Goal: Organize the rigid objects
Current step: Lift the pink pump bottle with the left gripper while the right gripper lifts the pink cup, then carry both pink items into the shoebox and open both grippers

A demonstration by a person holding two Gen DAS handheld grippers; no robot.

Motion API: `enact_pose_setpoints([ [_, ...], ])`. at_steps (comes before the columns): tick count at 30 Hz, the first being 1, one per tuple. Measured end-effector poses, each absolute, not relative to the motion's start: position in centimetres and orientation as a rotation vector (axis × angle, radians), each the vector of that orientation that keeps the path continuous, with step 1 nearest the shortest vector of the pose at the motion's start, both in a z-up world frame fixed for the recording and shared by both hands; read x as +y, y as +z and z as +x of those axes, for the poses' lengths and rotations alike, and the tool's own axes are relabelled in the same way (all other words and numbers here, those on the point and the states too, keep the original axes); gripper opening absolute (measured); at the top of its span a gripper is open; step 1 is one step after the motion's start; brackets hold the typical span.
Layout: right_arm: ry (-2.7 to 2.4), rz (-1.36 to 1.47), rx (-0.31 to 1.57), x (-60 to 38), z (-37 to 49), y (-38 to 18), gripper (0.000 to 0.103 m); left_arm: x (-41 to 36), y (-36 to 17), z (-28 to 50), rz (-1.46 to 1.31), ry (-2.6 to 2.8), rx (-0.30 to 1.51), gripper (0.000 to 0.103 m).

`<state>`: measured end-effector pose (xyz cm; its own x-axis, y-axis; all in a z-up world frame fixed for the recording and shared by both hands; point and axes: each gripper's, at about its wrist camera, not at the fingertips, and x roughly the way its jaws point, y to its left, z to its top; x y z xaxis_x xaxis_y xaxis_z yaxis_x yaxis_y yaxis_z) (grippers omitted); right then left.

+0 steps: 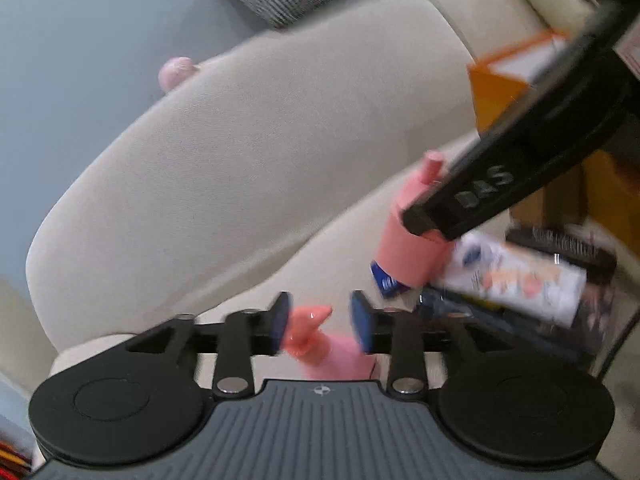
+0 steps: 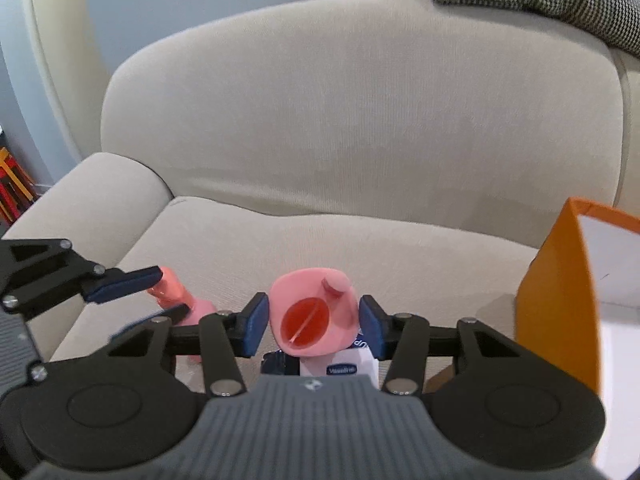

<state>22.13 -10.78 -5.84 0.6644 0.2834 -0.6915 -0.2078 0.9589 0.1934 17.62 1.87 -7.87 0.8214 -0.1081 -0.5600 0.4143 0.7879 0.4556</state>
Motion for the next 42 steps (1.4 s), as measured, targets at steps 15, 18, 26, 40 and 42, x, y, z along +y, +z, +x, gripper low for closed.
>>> enact_pose_setpoints([
  [15, 0.242, 0.08, 0.782, -12.1, 20.7, -3.2, 0.051, 6.9, -9.2, 21.4, 0.152, -0.227, 0.701, 0.05],
  [18, 0.223, 0.085, 0.782, -12.7, 20.5, -3.2, 0.051, 6.3, -9.4, 22.2, 0.172, -0.231, 0.702, 0.029],
  [26, 0.21, 0.104, 0.747, -13.9, 18.8, -1.9, 0.051, 6.3, -7.1, 19.8, 0.128, -0.259, 0.653, 0.028],
  [40, 0.073, 0.241, 0.689, -24.3, 8.9, 5.8, 0.051, -3.4, 4.2, 11.2, 0.005, -0.748, 0.507, 0.028],
  [42, 0.041, 0.259, 0.701, -26.1, 7.2, 5.6, 0.051, -5.4, 3.9, 10.7, 0.031, -0.811, 0.518, 0.028],
])
